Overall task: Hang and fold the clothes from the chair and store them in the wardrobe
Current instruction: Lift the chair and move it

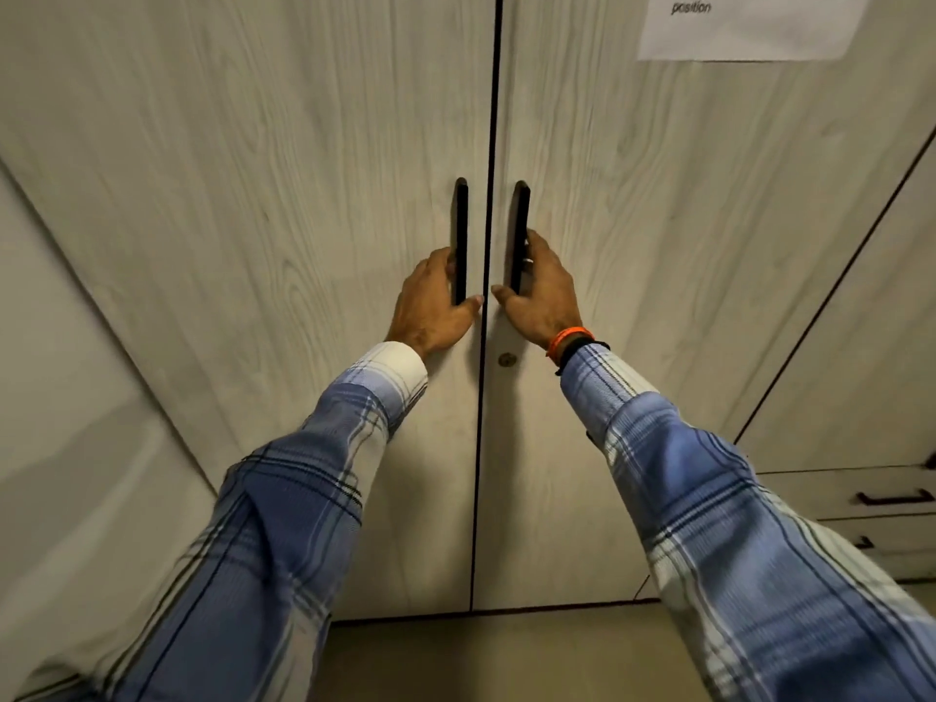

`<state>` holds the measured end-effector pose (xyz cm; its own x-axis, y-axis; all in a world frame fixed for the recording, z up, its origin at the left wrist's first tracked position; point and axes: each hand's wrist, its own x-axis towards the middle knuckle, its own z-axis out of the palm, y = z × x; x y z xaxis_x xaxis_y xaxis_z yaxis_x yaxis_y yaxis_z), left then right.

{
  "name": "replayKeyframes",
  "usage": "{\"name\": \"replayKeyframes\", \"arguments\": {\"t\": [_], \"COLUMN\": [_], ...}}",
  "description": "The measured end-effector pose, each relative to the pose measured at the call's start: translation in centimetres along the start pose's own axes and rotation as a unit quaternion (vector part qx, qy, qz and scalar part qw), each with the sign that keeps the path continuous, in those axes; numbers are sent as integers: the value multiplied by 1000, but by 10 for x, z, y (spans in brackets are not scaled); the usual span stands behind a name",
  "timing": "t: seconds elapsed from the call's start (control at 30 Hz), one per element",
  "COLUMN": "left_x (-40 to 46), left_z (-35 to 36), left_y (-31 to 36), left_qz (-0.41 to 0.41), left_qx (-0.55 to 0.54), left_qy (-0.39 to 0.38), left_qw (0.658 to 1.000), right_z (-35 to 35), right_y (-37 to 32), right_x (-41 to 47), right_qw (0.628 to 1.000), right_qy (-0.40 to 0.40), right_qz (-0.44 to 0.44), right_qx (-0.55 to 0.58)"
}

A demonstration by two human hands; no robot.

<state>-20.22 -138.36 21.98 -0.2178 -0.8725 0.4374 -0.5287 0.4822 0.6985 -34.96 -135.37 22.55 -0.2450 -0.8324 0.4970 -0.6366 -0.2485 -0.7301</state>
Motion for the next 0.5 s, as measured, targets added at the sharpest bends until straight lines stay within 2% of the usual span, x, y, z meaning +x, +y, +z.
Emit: {"name": "replayKeyframes", "arguments": {"t": [0.17,0.33,0.5], "left_x": [-35,-86,-159], "left_z": [-5,-8,-1], "left_y": [2,5,1], "left_qz": [-57,-133,-204], "left_qx": [10,23,60], "left_qy": [5,43,97], "left_qw": [998,990,972], "right_z": [-9,-4,9], "right_y": [-1,12,37], "right_x": [-31,-73,-124], "right_qw": [1000,998,985], "right_qy": [-19,-56,-163], "right_qz": [10,-14,-27], "right_qx": [5,16,52]}}
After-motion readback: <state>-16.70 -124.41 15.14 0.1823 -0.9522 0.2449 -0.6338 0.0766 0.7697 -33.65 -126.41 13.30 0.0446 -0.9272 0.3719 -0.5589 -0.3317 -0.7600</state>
